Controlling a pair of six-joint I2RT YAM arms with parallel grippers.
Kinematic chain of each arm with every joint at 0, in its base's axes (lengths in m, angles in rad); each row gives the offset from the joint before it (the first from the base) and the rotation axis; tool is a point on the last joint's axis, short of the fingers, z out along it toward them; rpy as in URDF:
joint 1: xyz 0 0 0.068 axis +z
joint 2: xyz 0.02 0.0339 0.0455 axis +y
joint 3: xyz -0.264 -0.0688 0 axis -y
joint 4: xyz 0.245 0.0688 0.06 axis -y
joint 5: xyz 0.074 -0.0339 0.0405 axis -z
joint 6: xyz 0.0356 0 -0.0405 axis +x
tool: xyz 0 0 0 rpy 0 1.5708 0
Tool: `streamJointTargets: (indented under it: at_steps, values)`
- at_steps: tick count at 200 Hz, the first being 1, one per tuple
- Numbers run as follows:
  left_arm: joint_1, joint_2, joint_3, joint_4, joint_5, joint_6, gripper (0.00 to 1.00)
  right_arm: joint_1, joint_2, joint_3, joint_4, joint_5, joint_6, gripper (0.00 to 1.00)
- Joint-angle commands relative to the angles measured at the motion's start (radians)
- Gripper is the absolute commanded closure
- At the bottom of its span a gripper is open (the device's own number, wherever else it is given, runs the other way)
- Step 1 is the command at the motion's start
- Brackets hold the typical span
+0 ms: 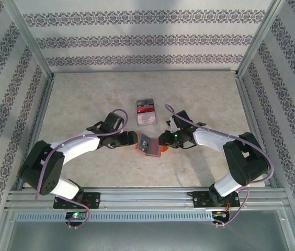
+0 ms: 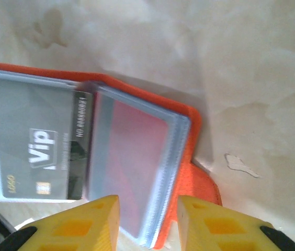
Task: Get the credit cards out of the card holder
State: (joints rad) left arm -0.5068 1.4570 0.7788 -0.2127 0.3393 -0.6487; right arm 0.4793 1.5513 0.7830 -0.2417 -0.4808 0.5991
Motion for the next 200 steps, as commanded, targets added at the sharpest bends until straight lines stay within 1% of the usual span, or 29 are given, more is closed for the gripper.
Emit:
streamJointTargets:
  at_steps: [1,28,59,76,109,136,150,173,200]
  values:
    - [0.024,-0.046,0.041,-0.001,0.046,0.038,0.27,-0.008,-0.032,0.022,0.013,-0.044,0.000,0.65]
    - [0.026,-0.052,0.073,0.021,0.107,0.027,0.29,-0.007,-0.042,0.037,0.004,-0.047,0.016,0.64]
    - [0.025,-0.037,0.069,0.099,0.177,-0.022,0.30,0.006,-0.029,0.051,0.004,-0.056,0.021,0.65]
    - [0.024,-0.021,0.059,0.129,0.201,-0.039,0.30,0.015,-0.017,0.052,0.031,-0.074,0.027,0.67]
    - [0.023,-0.001,0.037,0.158,0.211,-0.054,0.30,0.022,0.006,0.036,0.113,-0.120,0.071,0.66]
    - [0.019,0.010,0.034,0.161,0.213,-0.055,0.30,0.017,-0.020,0.029,0.083,-0.047,0.073,0.60]
    - [0.010,0.024,0.039,0.171,0.222,-0.062,0.30,0.001,-0.032,0.011,0.087,-0.041,0.083,0.59]
    - [-0.011,0.045,0.049,0.203,0.244,-0.080,0.29,-0.004,-0.027,0.001,0.113,-0.091,0.082,0.63]
    - [-0.027,0.063,0.060,0.213,0.245,-0.084,0.29,0.016,-0.003,0.004,0.192,-0.146,0.106,0.67]
